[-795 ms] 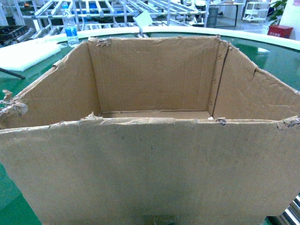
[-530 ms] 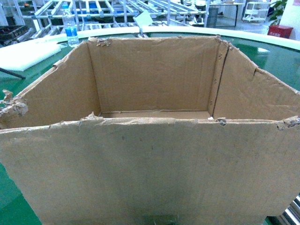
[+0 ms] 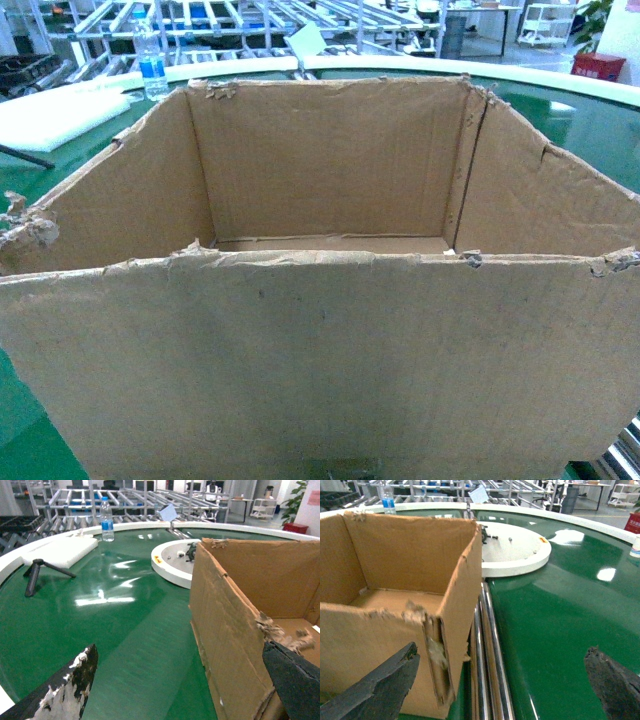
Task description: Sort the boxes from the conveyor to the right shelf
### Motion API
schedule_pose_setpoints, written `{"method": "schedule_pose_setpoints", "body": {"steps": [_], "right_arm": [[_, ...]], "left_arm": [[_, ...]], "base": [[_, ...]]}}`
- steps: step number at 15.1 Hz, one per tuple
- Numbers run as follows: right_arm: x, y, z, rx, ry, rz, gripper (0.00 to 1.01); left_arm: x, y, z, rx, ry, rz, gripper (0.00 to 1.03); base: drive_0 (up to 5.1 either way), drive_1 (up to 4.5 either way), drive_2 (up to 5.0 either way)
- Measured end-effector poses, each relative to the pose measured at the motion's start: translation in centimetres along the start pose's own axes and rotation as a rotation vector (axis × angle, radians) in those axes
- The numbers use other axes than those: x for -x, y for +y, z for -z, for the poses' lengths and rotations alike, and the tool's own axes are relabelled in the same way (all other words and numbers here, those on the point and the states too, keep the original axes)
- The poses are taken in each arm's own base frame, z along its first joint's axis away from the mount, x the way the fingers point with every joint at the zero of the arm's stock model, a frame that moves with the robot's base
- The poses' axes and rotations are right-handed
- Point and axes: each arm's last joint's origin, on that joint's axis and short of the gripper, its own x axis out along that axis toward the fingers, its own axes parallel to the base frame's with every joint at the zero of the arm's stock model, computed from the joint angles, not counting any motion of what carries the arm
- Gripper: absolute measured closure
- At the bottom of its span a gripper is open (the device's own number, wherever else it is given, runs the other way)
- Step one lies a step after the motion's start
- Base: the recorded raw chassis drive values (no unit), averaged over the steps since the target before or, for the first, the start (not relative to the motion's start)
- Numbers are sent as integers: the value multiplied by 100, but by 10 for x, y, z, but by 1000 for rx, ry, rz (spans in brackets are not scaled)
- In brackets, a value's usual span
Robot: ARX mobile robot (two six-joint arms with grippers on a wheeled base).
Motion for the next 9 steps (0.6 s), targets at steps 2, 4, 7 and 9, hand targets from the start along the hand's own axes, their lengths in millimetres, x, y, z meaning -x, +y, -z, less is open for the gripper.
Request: {"method": "schedule_pose_setpoints", "body": {"steps": [2,4,7,9], "right_arm": [[-15,3,-38,10,-25,-63,3],[-37,3,-52,40,5,-87,3],[-63,-4,-72,66,22,-63,3],[-63,-4,-72,69,20,-64,3]], "left_arm": [[-17,-6,-22,88,30,64,5],[-41,-18,-44,98,78,114,5],[-65,-29,-62,46,166,52,5],[-65,-28,-62,46,165,46,5]], "base": [[0,0,0],[0,0,0],[0,0,0],[0,0,0]]}}
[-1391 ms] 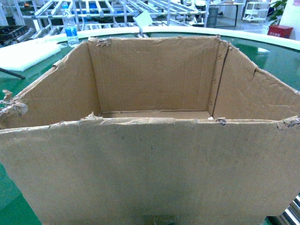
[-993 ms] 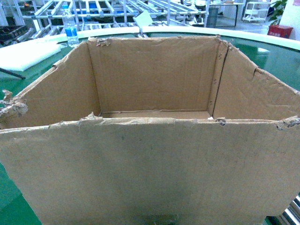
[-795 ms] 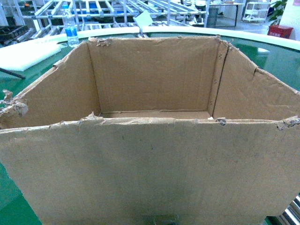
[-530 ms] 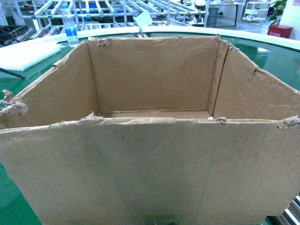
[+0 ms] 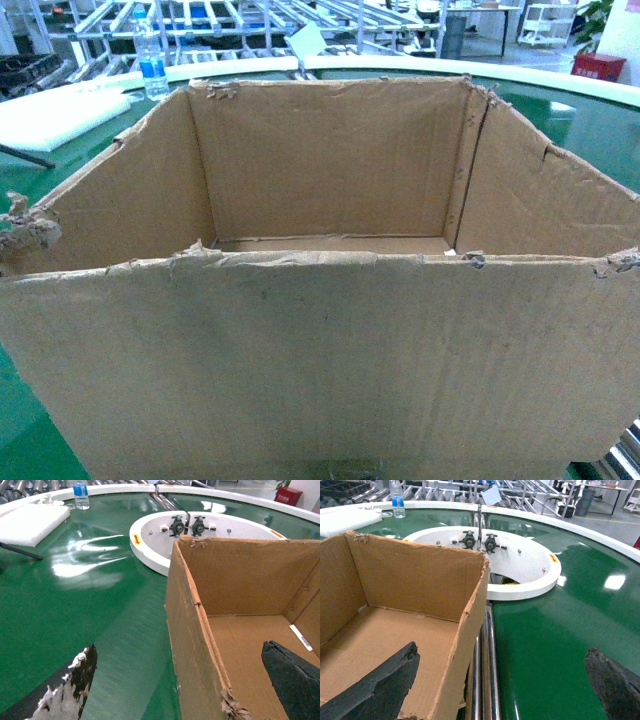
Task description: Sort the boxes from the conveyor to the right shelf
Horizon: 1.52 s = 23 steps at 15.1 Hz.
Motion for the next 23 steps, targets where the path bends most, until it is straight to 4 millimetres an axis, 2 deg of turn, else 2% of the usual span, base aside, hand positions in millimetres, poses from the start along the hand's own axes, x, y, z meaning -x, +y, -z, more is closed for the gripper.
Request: {"method": "schedule_pose_setpoints", "body": {"steps": [3,4,5,7,8,9,12,17,23], "right_arm": [[0,0,0,0,9,-2,3],[-5,3,1,9,83,-34,3],[-19,8,-7,19,162,-109,3],[-49,11,-36,63,213,-180,3],[-60,11,-48,80,222,-186,3],[-69,10,-49,79,264,-192,3],[-93,0,-16,5,465,-193,3],[-108,-7,9,-74,570,-197,3],[-117,-5,19,-104,595,-198,3]], "left_arm": [[0,0,1,2,10,-1,5],[-3,-2,1,35,56,7,5],[-13,-8,-6,70,58,24,5],[-29,-18,-20,96,55,48,5],[-35,-20,-21,98,74,38,5],[-40,-22,-19,104,102,28,5],[-44,-34,-12,99,145,60,5],[-51,-33,-7,108,157,46,5],[-60,-35,-7,108,167,31,5]], "base": [[0,0,0],[0,0,0],[0,0,0],[0,0,0],[0,0,0],[0,0,0],[0,0,0],[0,0,0],[0,0,0]]}}
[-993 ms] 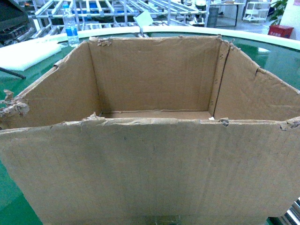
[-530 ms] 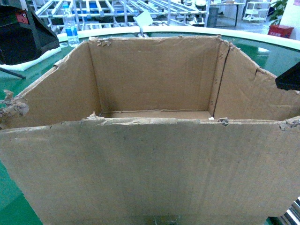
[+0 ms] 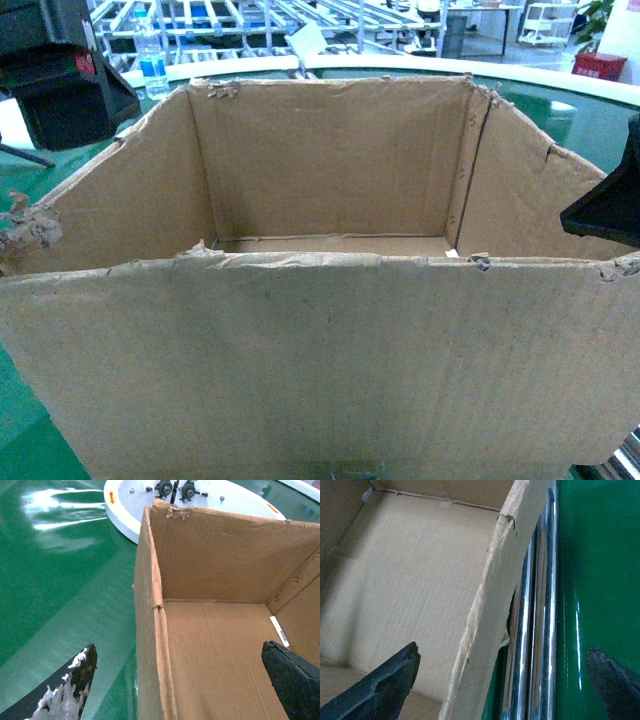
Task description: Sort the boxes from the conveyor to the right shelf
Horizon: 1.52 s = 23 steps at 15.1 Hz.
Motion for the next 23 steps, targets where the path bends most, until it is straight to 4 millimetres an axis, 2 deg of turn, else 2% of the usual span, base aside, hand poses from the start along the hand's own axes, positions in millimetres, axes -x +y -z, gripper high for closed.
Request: {"method": "schedule_pose_setpoints", "body": {"steps": [3,4,6,9,13,23], "right_arm": [[1,-2,-2,1,-24,-8,3],[1,-2,-2,1,-25,-9,3],[1,-2,-2,1,-24,-9,3],[1,-2,-2,2,-25,-9,3],[1,-2,-2,1,-25,-9,3],[1,-2,-2,1,-24,-9,5]], "left_arm": [[0,-5,-7,16,23,-34,5],[1,-9,1,35,89,-81,5],[2,-7,2,50,98,-124,5],[0,-5,7,84,141,-143,5],[-4,-14,20,84,199,-143,5],[-3,-17,22,91,180,-179,5]], "base": [[0,0,0],[0,0,0],[0,0,0],[0,0,0],[0,0,0],[0,0,0]]}}
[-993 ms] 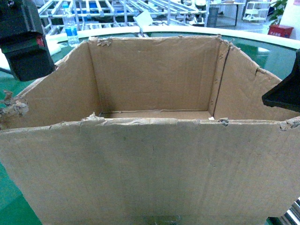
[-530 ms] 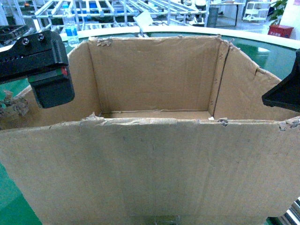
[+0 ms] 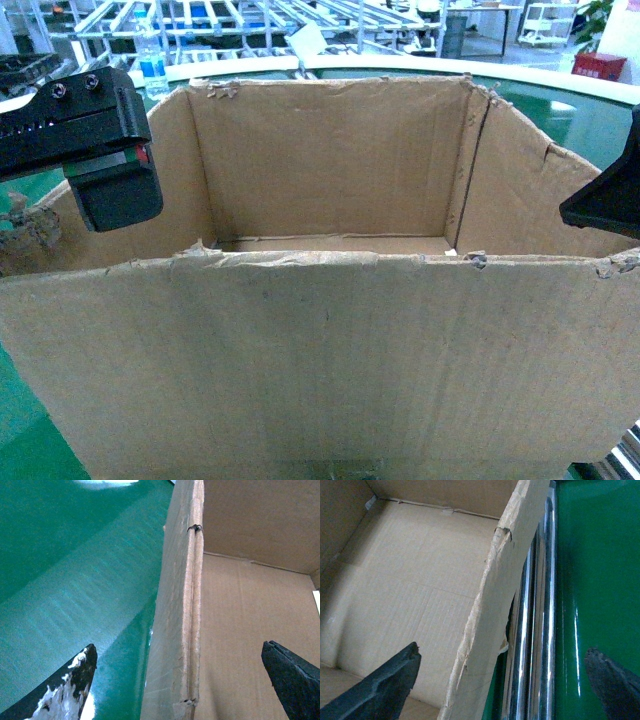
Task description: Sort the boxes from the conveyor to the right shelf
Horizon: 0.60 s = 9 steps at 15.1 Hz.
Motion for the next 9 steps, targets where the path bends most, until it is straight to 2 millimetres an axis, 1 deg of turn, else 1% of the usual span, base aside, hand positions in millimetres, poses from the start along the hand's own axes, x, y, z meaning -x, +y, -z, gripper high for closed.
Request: {"method": "schedule_pose_setpoints", "body": {"steps": [2,3,4,5,6,7,9], "right_arm": [[0,0,0,0,0,0,19],[0,0,0,0,0,0,28],[0,0,0,0,0,0,37],[0,0,0,0,0,-4,61],[0,1,0,-4,-1,-8,93],[0,0,0,-8,-2,-5,99],[0,-1,0,-28,-3,-9,99]], "left_arm": [[0,0,0,2,-1,-3,5],[0,0,0,2,-1,-3,5],[0,0,0,3,-2,-3,13],[0,0,0,3,-2,-3,37],[0,0,0,6,-1,2,69],[1,-2,0,5,1,22,100],[2,-4,-2,-3,-10,21,101]], "base": [[0,0,0],[0,0,0],[0,0,0],[0,0,0],[0,0,0],[0,0,0],[0,0,0]]}}
